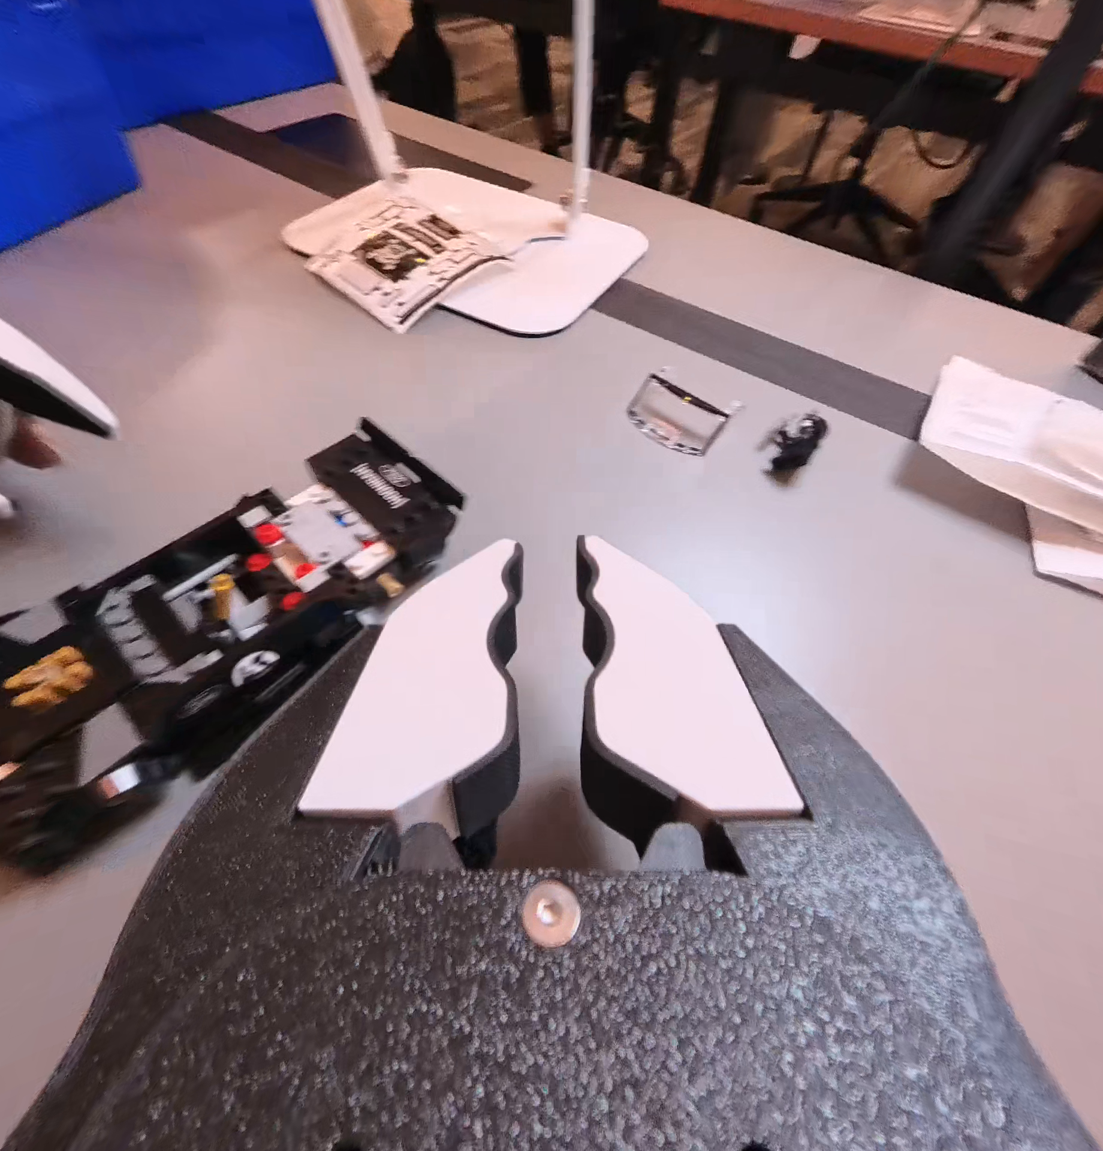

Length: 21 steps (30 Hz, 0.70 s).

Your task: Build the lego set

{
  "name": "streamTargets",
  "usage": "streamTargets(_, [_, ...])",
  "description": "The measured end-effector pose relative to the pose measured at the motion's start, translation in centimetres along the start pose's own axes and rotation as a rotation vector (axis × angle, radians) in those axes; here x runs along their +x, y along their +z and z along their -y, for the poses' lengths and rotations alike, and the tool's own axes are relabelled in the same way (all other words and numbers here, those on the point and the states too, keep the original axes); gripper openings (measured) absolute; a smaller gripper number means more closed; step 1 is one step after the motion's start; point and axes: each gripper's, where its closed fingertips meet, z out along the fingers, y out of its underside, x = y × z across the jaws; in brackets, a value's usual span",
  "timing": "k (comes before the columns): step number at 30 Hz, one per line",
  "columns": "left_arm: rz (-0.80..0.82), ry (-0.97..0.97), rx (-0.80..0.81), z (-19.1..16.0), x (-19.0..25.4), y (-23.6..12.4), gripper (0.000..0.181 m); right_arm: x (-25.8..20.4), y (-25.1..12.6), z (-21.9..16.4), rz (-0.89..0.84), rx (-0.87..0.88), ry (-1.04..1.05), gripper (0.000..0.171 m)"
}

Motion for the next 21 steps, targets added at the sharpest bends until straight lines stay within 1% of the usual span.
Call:
streamTargets(4, [0.143, -0.043, 0.113, 1.7, -3.6, -1.6, 0.040, 1.8, 0.8, 0.0, -0.035, 0.008, 0.120, 0.024])
streamTargets(8, [0.236, -0.082, 0.192, 2.8, -6.3, -3.1, 0.043, 2.7, 2.0, 0.6, -0.067, 0.016, 0.105, 0.024])
streamTargets(12, [0.327, -0.032, 0.204, 3.4, -8.5, -3.4, 0.044, 3.3, 4.8, 1.8, -0.076, 0.014, 0.096, 0.024])
streamTargets(14, [0.376, -0.007, 0.191, 3.0, -9.4, -3.7, 0.044, 3.7, 5.9, 2.2, -0.097, 0.020, 0.080, 0.024])
streamTargets(17, [0.400, 0.002, 0.191, 2.9, -9.7, -4.3, 0.044, 3.7, 6.1, 2.7, -0.096, 0.047, 0.087, 0.024])
streamTargets(21, [0.426, 0.027, 0.208, 3.4, -9.6, -5.1, 0.045, 3.2, 5.4, 2.8, -0.100, 0.069, 0.087, 0.026])
